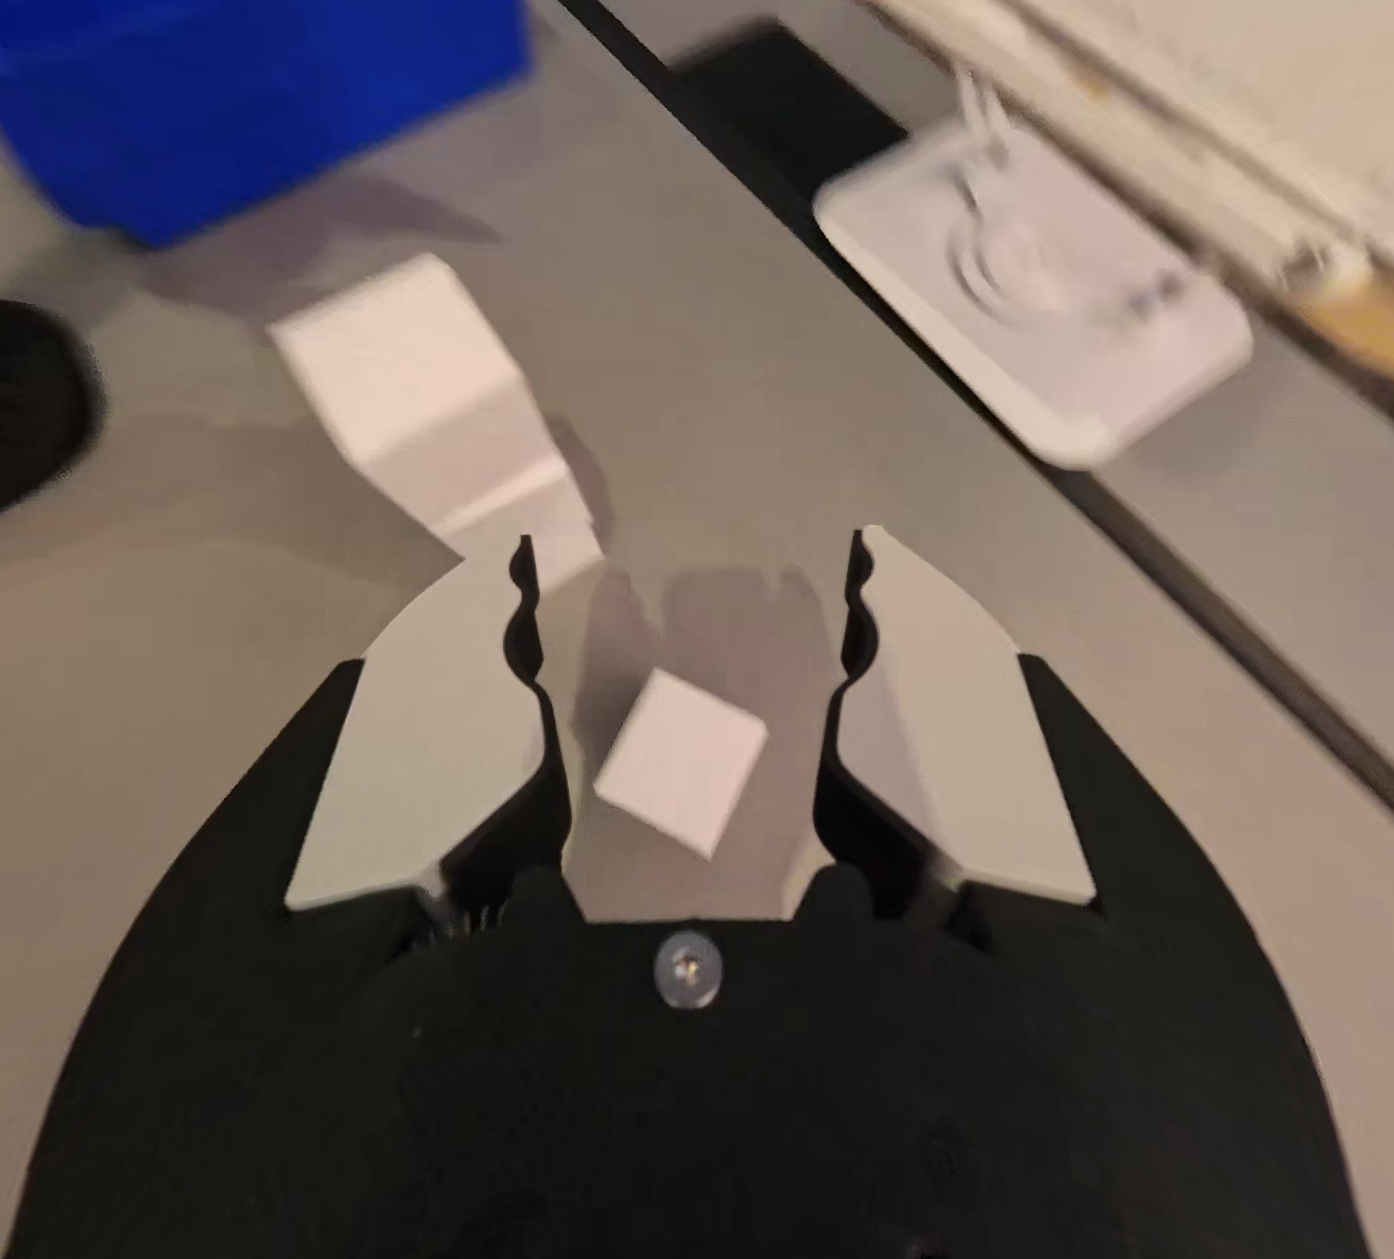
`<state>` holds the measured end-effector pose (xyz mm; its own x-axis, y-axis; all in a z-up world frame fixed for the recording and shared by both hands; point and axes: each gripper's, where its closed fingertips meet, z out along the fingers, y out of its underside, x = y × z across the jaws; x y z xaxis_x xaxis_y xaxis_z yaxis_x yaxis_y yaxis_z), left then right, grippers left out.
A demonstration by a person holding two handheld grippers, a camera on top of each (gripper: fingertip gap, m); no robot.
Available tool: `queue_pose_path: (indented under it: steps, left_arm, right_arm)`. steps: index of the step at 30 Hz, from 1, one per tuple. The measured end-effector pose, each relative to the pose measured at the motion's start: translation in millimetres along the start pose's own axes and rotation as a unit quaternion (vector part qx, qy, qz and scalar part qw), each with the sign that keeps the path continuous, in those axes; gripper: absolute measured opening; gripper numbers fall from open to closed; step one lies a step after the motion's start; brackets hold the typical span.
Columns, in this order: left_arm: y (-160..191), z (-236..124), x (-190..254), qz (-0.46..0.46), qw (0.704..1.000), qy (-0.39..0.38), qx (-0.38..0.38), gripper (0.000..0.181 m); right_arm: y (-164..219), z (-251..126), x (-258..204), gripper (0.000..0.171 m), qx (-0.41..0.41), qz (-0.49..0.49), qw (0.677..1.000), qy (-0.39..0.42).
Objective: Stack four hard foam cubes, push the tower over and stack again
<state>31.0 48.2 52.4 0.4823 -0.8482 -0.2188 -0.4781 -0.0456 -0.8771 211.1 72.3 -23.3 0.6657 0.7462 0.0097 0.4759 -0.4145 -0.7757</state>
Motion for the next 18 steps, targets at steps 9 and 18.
queue_pose_path:
  steps: [9, 18]
  left_arm:
    - [-2, -12, -5, -0.008, 1.0, -0.01, 0.009, 0.086]
    - [-2, -17, -9, -0.011, 1.0, -0.017, 0.015, 0.086]
  right_arm:
    - [93, 19, 3, 0.092, -0.25, 0.128, 0.958, 0.063]
    - [116, 18, 3, 0.056, -0.318, 0.127, 0.939, 0.041]
